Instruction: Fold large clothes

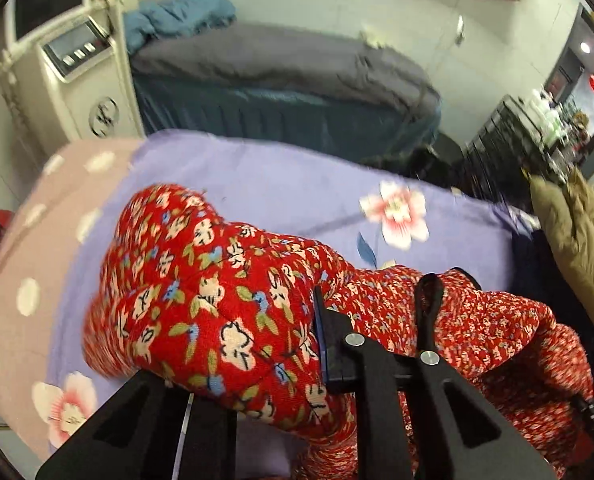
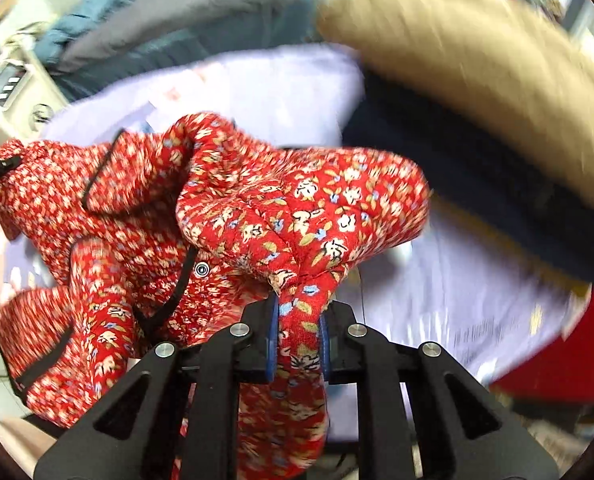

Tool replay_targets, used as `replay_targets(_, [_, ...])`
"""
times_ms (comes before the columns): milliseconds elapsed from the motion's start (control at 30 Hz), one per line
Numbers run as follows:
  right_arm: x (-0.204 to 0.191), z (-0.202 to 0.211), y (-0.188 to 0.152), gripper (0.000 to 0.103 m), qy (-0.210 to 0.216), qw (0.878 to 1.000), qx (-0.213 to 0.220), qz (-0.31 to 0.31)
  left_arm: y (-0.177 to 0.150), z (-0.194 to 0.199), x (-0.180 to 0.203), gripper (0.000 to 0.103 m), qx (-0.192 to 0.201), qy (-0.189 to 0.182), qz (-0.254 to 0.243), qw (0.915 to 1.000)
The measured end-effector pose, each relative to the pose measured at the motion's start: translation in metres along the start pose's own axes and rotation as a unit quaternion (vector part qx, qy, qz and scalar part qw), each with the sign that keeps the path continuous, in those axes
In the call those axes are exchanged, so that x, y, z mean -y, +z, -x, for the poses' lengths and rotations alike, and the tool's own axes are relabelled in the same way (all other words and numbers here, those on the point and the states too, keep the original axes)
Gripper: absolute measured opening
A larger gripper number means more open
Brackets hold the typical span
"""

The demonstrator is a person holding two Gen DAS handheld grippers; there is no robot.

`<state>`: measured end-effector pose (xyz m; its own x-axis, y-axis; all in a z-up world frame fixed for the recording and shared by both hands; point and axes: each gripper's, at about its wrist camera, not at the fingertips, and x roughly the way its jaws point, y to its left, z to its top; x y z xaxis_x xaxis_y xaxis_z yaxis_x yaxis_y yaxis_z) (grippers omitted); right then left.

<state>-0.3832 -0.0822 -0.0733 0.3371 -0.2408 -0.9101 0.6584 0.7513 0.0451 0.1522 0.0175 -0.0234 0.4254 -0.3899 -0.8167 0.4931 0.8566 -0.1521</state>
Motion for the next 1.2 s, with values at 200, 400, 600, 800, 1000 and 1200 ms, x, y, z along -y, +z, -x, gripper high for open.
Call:
replay_targets(200, [-0.039, 0.005, 0.072, 0.016, 0.056, 0.994, 0.078, 0.047, 0.058, 0.064, -0.055, 0.015, 0.098, 0.071, 0.042, 0.9918])
replay_targets(400, [-0.052, -0.081, 0.113, 0.069, 0.047, 0.998, -0.04, 0.003, 0.054, 0.015, -0.088, 0.072, -0.015, 0.045, 0.092, 0.9946])
replay_targets(600, [-0.056, -0.123, 0.033, 0.069, 0.091, 0.983, -0.15, -0.054, -0.02, -0.022, -0.065, 0.083, -0.087, 0.091, 0.046, 0.991])
replay_targets(800, [-0.029, -0.128, -0.026, 0.069, 0.076, 0.977, -0.19, -0.054, -0.08, -0.026, -0.044, 0.083, -0.132, 0.081, 0.018, 0.9877])
replay_targets(1000, [-0.018, -0.106, -0.016, 0.073, 0.081, 0.983, -0.16, -0.042, -0.077, -0.022, -0.032, 0.086, -0.122, 0.071, 0.004, 0.99])
replay_targets(1200, [-0.064, -0.084, -0.001, 0.075, 0.094, 0.988, -0.124, 0.019, -0.083, -0.019, 0.002, 0.092, -0.116, 0.042, -0.022, 0.9922])
